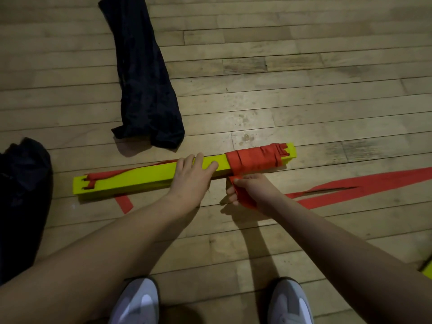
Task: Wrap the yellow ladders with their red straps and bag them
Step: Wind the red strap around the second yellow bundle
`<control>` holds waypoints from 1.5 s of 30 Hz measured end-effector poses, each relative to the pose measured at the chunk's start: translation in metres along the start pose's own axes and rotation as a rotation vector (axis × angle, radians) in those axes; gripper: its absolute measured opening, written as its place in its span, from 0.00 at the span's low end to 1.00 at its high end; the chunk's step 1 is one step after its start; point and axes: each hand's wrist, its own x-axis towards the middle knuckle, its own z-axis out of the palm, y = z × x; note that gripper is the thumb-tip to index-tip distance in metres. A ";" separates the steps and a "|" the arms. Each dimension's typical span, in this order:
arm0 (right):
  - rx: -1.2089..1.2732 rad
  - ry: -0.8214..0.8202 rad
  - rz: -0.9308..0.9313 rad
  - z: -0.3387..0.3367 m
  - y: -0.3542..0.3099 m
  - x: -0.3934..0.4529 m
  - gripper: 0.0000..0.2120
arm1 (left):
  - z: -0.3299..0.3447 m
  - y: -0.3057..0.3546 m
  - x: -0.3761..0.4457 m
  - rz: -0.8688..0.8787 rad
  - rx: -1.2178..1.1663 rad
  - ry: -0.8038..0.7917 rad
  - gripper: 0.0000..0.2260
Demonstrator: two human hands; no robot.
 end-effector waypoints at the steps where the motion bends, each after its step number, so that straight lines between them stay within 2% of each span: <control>1: -0.024 -0.004 -0.005 -0.002 0.001 -0.002 0.08 | -0.001 0.000 0.001 -0.023 0.009 0.020 0.24; 4: -0.076 -0.013 -0.031 -0.008 -0.001 -0.007 0.09 | -0.006 0.002 0.007 -0.037 -0.038 -0.019 0.25; 11: -0.122 -0.044 0.004 -0.010 -0.004 -0.007 0.09 | -0.023 -0.006 0.023 -0.018 0.024 -0.082 0.18; 13: -0.110 -0.072 0.027 -0.011 -0.006 -0.008 0.08 | -0.027 -0.009 0.031 -0.019 0.050 -0.039 0.18; 18: -0.021 -0.124 0.022 -0.015 -0.018 -0.012 0.09 | -0.025 -0.003 0.036 0.054 0.137 0.064 0.28; 22: 0.035 -0.080 0.012 -0.012 -0.015 -0.008 0.09 | -0.020 0.001 0.020 0.093 0.144 0.124 0.22; 25: 0.019 -0.065 0.022 -0.012 -0.010 -0.005 0.09 | -0.011 0.007 0.004 0.153 0.044 0.062 0.20; 28: -0.021 -0.063 0.048 -0.015 -0.004 -0.005 0.08 | -0.005 0.010 -0.004 0.116 -0.075 -0.063 0.15; 35: -0.061 -0.101 0.068 -0.019 -0.002 -0.017 0.09 | -0.018 0.004 0.006 0.064 -0.131 -0.049 0.22; 38: -0.054 -0.145 0.075 -0.016 -0.004 -0.018 0.10 | -0.020 0.000 0.017 0.022 -0.144 -0.033 0.28; 41: -0.085 -0.149 0.005 -0.014 -0.007 -0.019 0.10 | -0.025 0.001 0.030 -0.037 -0.074 -0.018 0.33; 45: -0.173 -0.069 -0.136 -0.012 -0.014 -0.013 0.12 | -0.031 0.002 0.043 -0.025 0.052 0.005 0.21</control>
